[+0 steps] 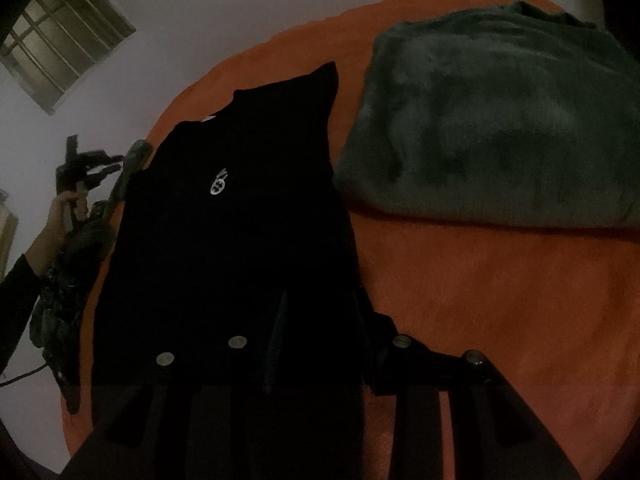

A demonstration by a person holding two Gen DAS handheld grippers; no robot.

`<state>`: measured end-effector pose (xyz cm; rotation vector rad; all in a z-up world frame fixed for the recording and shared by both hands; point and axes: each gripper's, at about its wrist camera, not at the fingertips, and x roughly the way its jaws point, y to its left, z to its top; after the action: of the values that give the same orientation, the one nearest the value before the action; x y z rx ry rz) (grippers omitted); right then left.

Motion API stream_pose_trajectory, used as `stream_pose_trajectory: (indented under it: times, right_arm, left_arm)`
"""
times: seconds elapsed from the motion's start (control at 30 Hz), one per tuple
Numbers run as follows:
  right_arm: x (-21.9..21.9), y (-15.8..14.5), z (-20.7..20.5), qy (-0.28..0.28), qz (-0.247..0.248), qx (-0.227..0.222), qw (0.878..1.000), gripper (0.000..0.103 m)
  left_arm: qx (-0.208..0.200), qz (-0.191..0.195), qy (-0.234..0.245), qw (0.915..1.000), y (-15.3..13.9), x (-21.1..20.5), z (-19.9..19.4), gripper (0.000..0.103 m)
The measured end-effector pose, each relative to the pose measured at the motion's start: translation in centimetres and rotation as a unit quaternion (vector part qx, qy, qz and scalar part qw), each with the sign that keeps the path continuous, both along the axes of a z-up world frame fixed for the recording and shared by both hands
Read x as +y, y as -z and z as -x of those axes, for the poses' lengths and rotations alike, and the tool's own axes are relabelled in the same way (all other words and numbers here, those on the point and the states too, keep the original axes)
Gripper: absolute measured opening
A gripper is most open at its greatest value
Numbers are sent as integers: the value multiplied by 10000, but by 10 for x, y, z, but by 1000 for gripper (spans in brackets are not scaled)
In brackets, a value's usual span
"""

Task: Fold clothes

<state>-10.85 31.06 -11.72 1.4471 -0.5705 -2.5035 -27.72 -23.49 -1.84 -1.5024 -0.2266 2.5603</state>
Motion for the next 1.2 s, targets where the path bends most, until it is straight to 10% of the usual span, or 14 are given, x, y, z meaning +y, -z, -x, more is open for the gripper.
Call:
stream_pose_trajectory:
  times: [0.17, 0.5, 0.67, 0.77, 1.2]
  right_arm:
    - [-1, 3, -3, -5, -31, -66, 10000, 32]
    - [15, 0, -19, 261, 110, -118, 9995, 32]
    - [24, -3, -29, 319, 234, -179, 9991, 32]
    - [23, -1, -36, 278, 202, -259, 9991, 32]
    - [-27, -21, -53, -280, -140, 62, 9995, 45]
  left_arm:
    - [-763, 605, -365, 9946, 52, 8, 18, 28]
    - [-649, -711, -1396, 9855, 36, -38, 1, 30]
    - [-273, -1238, -847, 9883, -36, -38, -68, 40]
    - [-147, -1370, -334, 9899, -64, -26, -119, 63]
    - [-965, -887, 190, 9912, -55, -70, -223, 71]
